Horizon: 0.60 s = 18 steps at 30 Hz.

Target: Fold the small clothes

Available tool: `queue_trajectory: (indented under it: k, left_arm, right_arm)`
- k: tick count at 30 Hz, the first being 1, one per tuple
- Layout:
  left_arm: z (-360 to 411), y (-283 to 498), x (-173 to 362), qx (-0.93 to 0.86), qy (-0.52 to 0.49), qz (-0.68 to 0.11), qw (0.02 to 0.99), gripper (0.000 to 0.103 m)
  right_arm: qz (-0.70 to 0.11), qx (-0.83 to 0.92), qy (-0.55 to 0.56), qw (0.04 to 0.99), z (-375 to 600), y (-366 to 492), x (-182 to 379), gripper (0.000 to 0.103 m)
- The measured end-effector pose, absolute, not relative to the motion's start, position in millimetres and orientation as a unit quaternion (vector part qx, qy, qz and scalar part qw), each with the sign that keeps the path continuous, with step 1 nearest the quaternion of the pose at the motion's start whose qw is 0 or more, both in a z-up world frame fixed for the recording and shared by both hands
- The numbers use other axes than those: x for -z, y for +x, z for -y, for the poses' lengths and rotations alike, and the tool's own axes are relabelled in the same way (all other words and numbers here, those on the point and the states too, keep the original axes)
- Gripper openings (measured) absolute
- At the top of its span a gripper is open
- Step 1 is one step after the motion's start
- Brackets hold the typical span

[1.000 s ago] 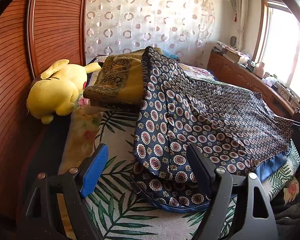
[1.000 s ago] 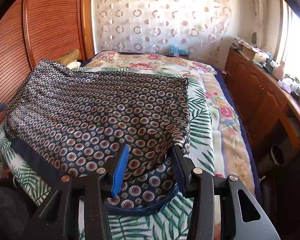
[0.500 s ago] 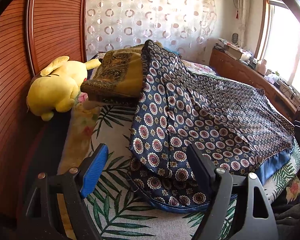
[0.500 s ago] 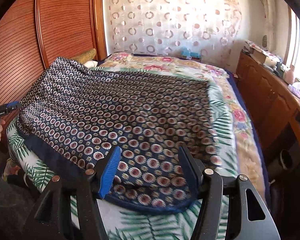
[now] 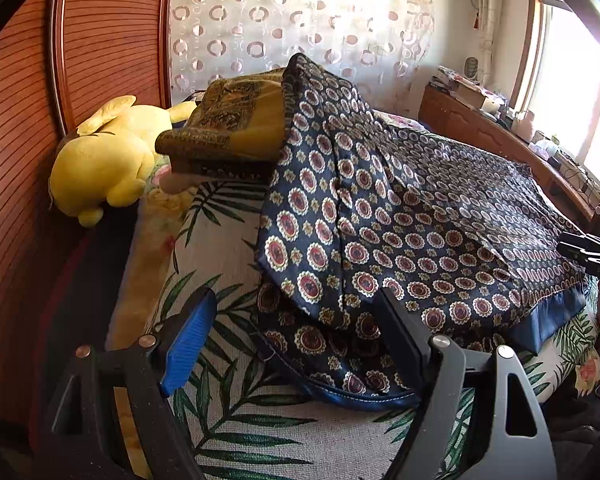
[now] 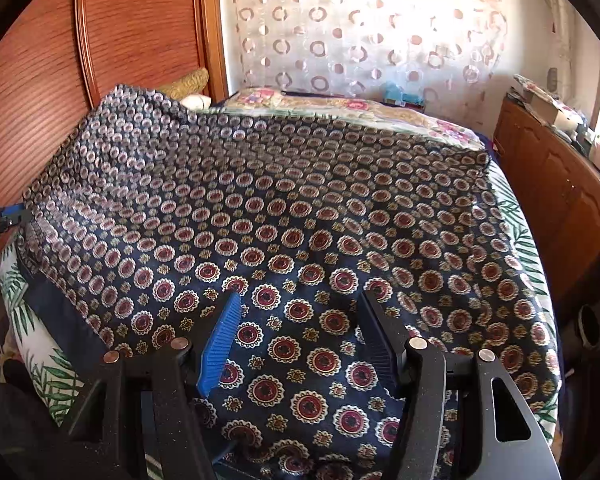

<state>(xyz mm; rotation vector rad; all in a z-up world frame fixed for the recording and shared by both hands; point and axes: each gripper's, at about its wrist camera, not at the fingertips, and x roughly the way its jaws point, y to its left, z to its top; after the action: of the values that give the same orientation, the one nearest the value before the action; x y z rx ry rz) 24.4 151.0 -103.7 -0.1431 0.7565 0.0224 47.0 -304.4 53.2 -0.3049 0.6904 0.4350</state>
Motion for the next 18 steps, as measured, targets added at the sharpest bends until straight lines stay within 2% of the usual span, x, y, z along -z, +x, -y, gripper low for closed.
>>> queue_trajectory:
  k: [11,18]
  left_arm:
    - [-158.6,26.4,106.4,-0.018,-0.088,-0.374,0.923,0.081]
    - [-158.6,29.8,104.9,-0.021,-0.094,-0.372,0.923,0.081]
  right_arm:
    - [-0.332,-0.198,-0.111,0.916,313.6,37.9,-51.9,0.062]
    - [-0.337,-0.183,-0.124,0.915,313.4,15.8,-40.9,0.062]
